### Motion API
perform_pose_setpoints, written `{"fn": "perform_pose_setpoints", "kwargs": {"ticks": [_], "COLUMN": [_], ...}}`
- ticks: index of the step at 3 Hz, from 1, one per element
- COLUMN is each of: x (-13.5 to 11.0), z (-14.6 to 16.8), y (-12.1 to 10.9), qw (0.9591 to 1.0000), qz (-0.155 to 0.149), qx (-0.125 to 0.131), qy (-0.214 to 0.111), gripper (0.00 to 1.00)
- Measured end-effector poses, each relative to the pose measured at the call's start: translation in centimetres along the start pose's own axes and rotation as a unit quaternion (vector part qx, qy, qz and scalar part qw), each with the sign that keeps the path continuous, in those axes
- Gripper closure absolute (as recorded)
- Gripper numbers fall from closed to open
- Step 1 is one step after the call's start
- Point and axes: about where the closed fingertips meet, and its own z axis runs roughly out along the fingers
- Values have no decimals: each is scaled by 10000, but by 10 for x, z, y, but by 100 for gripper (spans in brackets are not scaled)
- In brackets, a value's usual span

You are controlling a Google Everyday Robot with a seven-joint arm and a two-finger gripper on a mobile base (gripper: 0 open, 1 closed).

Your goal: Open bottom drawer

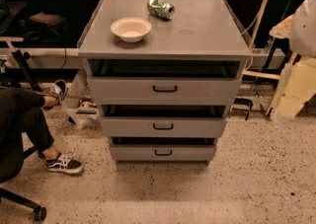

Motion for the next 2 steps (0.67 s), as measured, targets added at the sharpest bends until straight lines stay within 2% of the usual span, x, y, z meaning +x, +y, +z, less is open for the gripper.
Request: {"fn": "perform_pose_setpoints", "kwargs": {"ticks": [1, 2], "x": [0, -9], "z": [0, 21], "y": [0, 3], "qw": [10000, 9998], "qz": [0, -5], "qx": [0, -119], "qy": [0, -149], "gripper": [0, 0]}}
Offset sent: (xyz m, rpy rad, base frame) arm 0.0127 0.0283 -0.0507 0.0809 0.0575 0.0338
